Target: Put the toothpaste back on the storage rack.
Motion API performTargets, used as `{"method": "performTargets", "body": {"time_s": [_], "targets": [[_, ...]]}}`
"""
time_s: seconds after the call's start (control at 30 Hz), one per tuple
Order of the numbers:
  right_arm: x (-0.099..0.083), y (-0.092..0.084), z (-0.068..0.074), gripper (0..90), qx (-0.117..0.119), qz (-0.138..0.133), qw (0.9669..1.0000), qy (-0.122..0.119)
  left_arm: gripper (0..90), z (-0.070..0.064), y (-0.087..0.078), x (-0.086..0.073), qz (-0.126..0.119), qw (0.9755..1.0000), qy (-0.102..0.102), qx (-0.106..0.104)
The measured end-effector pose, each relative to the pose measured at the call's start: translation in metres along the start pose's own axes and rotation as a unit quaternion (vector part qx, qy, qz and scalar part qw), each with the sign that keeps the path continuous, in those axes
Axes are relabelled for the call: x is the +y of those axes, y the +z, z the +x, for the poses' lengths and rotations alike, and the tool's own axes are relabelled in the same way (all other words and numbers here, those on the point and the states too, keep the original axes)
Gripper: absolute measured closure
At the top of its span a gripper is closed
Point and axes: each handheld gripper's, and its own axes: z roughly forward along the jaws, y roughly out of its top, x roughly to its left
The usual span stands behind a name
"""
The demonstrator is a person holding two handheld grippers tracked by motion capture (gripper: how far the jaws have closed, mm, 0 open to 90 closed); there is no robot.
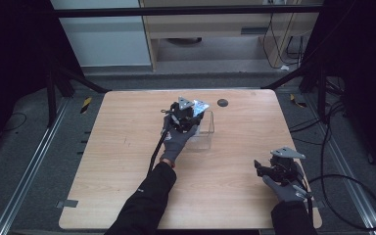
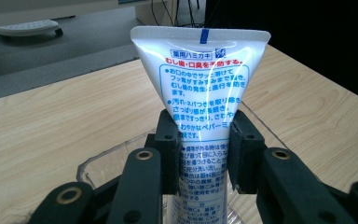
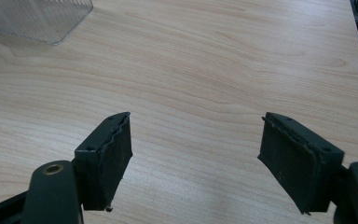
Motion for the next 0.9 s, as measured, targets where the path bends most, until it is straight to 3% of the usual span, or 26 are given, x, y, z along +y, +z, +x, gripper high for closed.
{"method": "performTargets", "body": {"time_s": [0.6,0.7,0.9], "targets": [[0.0,0.0,0.0,24.5,-0.003,0.001,1.0,-0.002,65.7,-0.008,0.003,-0.015,0.023,0.9996,0.011,0.006],[0.0,0.0,0.0,24.5,-0.003,0.0,1.0,-0.002,60.5,-0.009,0.004,-0.017,0.026,0.9995,0.018,0.006],[0.001,-0.001,0.0,24.4,-0.004,0.0,1.0,-0.001,56.5,-0.008,0.002,-0.018,0.019,0.9998,0.01,0.001]]}}
